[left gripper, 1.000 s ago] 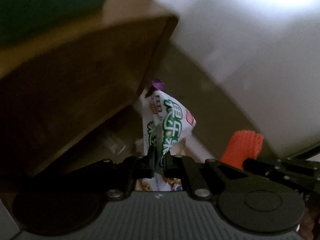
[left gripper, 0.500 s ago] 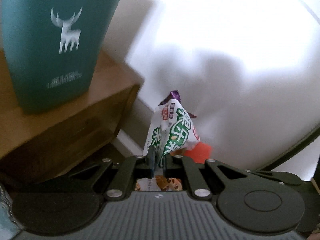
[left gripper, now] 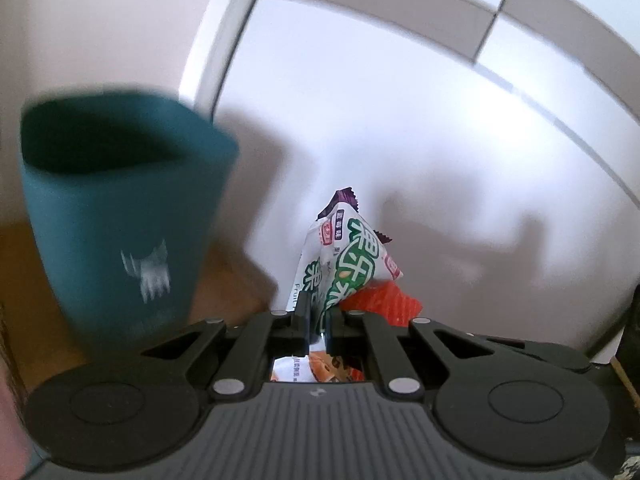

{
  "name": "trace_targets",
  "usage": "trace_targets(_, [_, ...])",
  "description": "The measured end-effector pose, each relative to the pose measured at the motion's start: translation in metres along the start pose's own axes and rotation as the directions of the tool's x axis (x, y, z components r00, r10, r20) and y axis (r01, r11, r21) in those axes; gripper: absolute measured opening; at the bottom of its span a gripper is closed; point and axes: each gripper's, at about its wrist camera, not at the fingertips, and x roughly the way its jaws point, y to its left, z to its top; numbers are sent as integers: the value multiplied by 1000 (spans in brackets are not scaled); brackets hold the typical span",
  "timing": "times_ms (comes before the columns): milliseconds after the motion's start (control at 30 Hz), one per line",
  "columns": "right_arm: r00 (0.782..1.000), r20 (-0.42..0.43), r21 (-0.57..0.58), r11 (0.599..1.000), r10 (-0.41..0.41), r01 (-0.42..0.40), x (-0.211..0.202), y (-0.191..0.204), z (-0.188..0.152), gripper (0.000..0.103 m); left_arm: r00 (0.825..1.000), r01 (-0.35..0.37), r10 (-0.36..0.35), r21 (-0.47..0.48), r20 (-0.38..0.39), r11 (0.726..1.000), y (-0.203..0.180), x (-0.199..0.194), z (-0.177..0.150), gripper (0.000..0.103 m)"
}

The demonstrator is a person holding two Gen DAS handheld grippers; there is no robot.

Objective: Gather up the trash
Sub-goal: 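Lift the wrapper and orange net up toward the teal bin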

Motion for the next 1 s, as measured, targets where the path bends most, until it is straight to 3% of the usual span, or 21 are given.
trace_targets(267, [993, 90, -112, 992, 72, -62, 55, 34, 112, 5, 981, -103, 100, 12, 165, 995, 22, -29, 112, 6])
trace_targets(467, [990, 94, -125, 988, 108, -96, 109, 42, 144, 5, 960, -193, 184, 24, 213, 981, 56, -11, 161, 6])
trace_targets(700, [996, -3, -107, 990, 94, -94, 163, 36, 124, 5, 954, -267, 263, 10, 146, 964, 102, 40, 171, 6])
trace_targets(933, [990, -129, -92, 994, 53, -66, 197, 25, 92, 6, 941, -337, 336, 53, 22, 940, 132, 77, 142, 7])
trace_targets(1000, [988, -149, -94, 994, 40, -55, 202, 24, 85, 6, 930, -365, 367, 77, -16, 928, 134, 89, 134, 7])
